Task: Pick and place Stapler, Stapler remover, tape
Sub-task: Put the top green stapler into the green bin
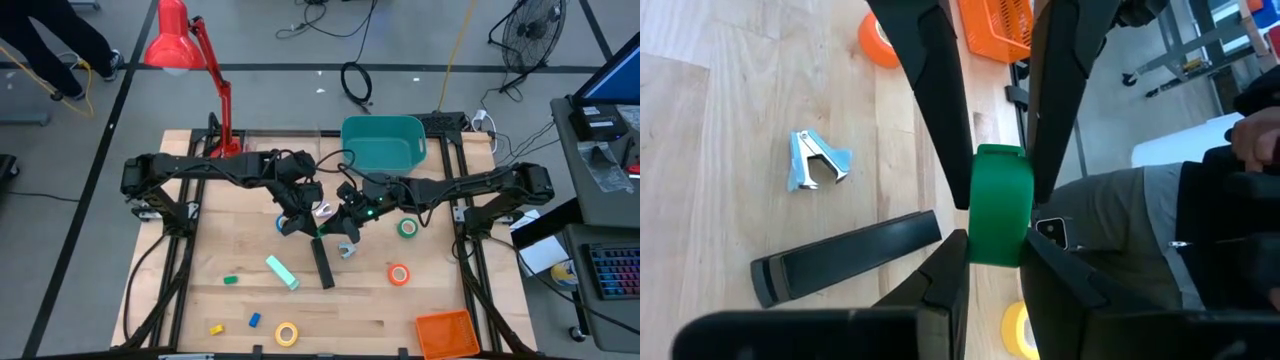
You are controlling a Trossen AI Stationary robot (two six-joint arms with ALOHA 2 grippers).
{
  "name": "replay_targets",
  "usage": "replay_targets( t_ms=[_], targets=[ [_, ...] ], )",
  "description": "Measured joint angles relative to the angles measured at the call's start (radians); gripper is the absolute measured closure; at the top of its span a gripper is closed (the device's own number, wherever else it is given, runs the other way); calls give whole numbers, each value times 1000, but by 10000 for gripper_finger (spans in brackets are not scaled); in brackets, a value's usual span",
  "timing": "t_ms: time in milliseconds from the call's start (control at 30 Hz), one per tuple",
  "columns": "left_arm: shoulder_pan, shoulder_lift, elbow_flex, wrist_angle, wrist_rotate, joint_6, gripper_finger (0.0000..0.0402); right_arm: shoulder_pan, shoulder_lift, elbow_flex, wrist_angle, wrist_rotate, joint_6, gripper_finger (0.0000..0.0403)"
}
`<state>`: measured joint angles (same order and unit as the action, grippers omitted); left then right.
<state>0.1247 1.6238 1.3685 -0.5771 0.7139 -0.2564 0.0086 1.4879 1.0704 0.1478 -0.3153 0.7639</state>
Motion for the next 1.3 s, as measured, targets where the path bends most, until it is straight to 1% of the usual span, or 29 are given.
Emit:
replay_targets(
  t_ms=[267,433,533,600,767,833,900,1000,1067,1300],
  targets=[
    [0,0,0,-2,5,10,279,0,0,0,-10,-3,10,335],
    [1,-2,0,-12,66,20,265,0,0,0,-16,-7,10,337],
    [8,-21,0,-75,102,51,262,0,1,-2,-52,-3,9,335],
    [14,-38,1,-118,102,77,261,-1,3,-2,-72,0,5,335],
    [38,-88,0,-198,63,108,261,-8,-13,-2,-103,18,-13,336],
    [40,-112,0,-211,52,110,261,-21,-28,-2,-108,60,-21,336],
    [39,-134,0,-212,28,110,261,-36,-53,-2,-151,115,-31,336],
    [37,-162,0,-216,-10,103,261,-61,-97,-2,-213,238,-51,337],
    [36,-181,0,-219,-20,98,261,-81,-136,-2,-254,336,-68,337],
    [1,-207,0,-221,-87,62,261,-144,-251,-1,-377,738,-154,337]
  ],
)
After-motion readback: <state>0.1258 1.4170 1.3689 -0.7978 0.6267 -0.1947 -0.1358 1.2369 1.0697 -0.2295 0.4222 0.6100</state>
